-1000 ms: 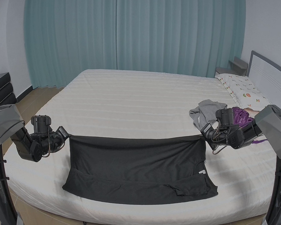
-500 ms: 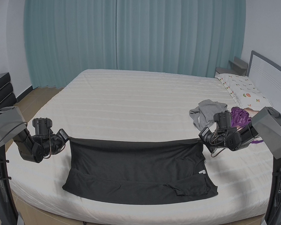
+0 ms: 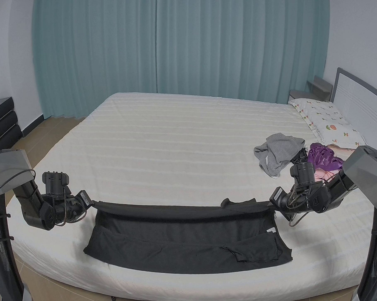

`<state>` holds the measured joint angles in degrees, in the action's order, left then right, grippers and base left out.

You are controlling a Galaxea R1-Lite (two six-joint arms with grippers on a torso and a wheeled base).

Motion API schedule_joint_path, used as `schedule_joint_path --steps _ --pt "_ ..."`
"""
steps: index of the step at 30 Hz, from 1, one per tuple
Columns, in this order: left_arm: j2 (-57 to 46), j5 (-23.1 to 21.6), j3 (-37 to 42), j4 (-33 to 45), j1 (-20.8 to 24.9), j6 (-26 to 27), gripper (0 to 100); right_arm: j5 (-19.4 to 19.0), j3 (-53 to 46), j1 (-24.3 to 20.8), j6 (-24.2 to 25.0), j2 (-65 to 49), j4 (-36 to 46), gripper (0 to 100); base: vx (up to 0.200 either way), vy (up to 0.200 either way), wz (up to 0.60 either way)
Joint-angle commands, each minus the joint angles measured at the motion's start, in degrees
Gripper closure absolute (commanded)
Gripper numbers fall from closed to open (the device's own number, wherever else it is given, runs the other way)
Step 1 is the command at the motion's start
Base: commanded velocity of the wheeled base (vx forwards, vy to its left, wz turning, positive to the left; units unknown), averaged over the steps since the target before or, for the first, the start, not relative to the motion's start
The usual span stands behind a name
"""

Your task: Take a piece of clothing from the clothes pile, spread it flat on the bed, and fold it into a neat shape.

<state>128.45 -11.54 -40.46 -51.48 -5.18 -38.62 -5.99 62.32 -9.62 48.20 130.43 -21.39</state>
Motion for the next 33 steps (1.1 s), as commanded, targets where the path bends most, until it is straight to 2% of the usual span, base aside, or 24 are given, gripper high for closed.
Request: schedule_joint_path --steps 1,10,31,32,33 --pt "-0.92 -0.23 3.37 -0.11 -0.09 1.18 100 -0.17 -4.13 -0.05 -1.27 -1.32 -0.23 100 0.0 0.0 0.0" --pt "-0.92 -2.52 7.77 -0.37 -0.44 3.99 100 -1.4 -8.18 -0.14 -2.85 -1.23 -0.31 100 0.0 0.0 0.0" --pt "-0.4 -2.78 11.19 -2.22 -0.62 4.25 100 -1.4 -11.52 -0.31 -4.61 -1.14 -0.67 100 0.0 0.0 0.0" --pt "-0.4 -2.78 11.19 -2.22 -0.53 4.17 0 -1.4 -11.43 -0.4 -4.61 -1.05 -0.67 100 0.0 0.0 0.0" --pt "-0.4 -2.78 11.19 -2.22 -0.53 4.17 0 -1.4 -11.34 -0.4 -4.7 -0.88 -0.67 100 0.0 0.0 0.0"
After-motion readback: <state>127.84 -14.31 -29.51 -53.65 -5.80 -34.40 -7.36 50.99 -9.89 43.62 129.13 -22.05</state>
